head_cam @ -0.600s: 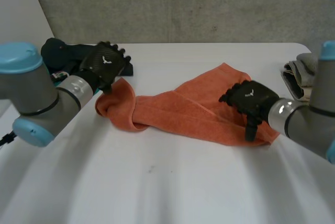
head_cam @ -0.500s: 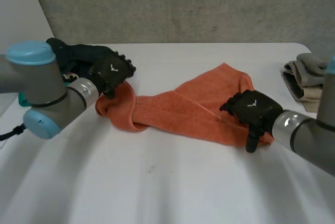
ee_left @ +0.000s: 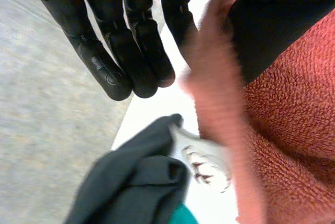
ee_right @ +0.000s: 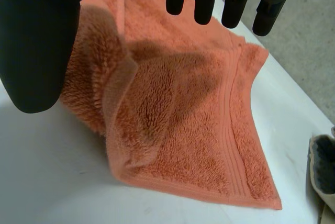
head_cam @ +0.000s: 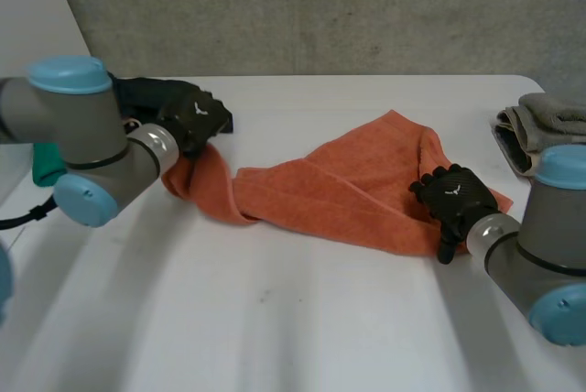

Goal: Fold the laundry.

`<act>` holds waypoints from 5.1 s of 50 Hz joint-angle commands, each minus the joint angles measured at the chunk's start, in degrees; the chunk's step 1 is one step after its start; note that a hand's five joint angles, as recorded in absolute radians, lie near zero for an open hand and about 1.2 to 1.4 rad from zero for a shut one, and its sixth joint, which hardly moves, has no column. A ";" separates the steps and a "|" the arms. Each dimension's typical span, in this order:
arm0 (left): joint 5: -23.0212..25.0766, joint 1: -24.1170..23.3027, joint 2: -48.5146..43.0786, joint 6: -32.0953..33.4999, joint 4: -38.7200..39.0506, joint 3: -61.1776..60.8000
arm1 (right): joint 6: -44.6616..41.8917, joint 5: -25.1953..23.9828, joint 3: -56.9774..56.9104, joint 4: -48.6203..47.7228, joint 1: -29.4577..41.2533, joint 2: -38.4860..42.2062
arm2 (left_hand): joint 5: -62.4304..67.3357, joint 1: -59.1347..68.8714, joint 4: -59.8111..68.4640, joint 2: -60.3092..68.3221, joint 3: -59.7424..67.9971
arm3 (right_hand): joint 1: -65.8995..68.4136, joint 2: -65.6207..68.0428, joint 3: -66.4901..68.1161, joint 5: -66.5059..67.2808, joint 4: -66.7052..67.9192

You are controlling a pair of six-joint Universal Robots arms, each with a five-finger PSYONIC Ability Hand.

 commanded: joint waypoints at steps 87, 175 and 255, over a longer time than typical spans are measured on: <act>-7.61 -12.15 58.33 -27.79 0.01 -28.37 | 46.71 15.92 -23.11 10.76 15.58 12.06 | 13.98 12.56 11.61 11.62 12.08 | 7.17 7.61 8.17 7.53 8.28; -6.20 1.21 29.24 -31.84 23.91 -35.30 | -1.10 -18.54 -28.23 8.47 -10.43 3.45 | 13.98 12.56 11.61 11.62 12.08 | 53.85 54.29 54.85 54.21 54.96; -6.55 -9.87 64.31 -29.37 -1.84 -17.82 | 37.92 -5.00 -32.08 10.85 15.05 19.36 | 13.98 12.56 11.61 11.62 12.08 | 11.88 12.31 12.88 12.24 12.99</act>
